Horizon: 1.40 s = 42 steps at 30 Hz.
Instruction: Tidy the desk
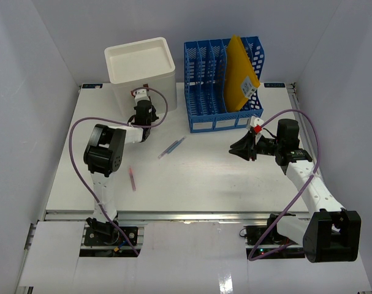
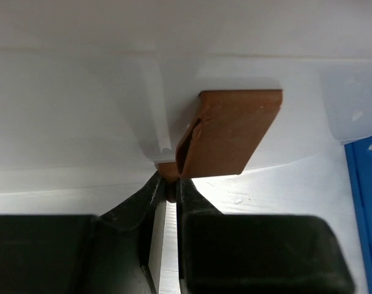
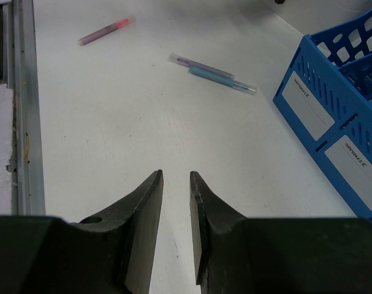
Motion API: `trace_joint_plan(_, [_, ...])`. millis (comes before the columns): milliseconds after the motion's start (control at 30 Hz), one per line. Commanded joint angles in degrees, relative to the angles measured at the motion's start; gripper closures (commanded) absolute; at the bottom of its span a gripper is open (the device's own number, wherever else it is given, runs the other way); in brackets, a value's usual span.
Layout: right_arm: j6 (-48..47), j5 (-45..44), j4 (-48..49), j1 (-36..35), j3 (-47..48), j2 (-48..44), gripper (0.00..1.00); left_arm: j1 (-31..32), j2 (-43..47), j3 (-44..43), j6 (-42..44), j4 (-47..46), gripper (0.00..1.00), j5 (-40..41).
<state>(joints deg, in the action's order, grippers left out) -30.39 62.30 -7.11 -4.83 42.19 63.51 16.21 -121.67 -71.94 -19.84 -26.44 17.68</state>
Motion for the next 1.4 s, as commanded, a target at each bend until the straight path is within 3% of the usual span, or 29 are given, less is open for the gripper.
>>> trace_joint_plan(0, [-0.5,0.9,0.1,0.4,0.4,0.0,0.69,-0.1,2.9,0.0,0.1,0.0,0.95,1.7])
trace_joint_plan(100, [-0.5,0.8,-0.1,0.3,0.4,0.0,0.69,-0.1,5.2,3.2,0.1,-0.3,1.00,1.2])
trace_joint_plan(533, [-2.2,1.0,-1.5,0.4,0.4,-1.1,0.69,-0.1,25.3,26.8,-7.2,-1.3,1.00,-5.0])
trace_joint_plan(700, [-12.8,5.2,-10.6,0.3,1.9,-0.1,0.66,-0.2,30.0,31.1,-8.4,-0.1,1.00,-7.3])
trace_joint_plan(767, [-22.4,7.7,-16.1,0.2,2.9,0.8,0.59,-0.1,30.7,31.2,-8.3,0.7,1.00,-8.5])
trace_joint_plan(833, [-30.3,9.1,-22.5,-0.5,3.6,2.3,0.51,-0.1,30.9,30.5,-8.2,2.7,0.95,-9.4])
trace_joint_plan(933, [-51.1,7.9,-35.5,-5.5,4.8,4.4,0.33,-0.2,33.3,30.0,-8.9,5.2,0.62,-10.7])
trace_joint_plan(1033, [-57.3,0.9,-36.2,-13.2,5.1,5.9,0.23,-0.2,36.7,30.7,-9.4,8.9,0.38,-10.8])
trace_joint_plan(1200, [-63.4,-12.5,-34.6,-25.0,10.2,13.1,0.15,-1.1,44.5,32.7,-9.7,14.8,0.20,-13.9])
trace_joint_plan(1367, [-62.5,-17.8,-36.3,-29.0,28.3,29.6,0.15,-2.7,56.7,34.2,-10.9,26.6,0.15,-20.8])
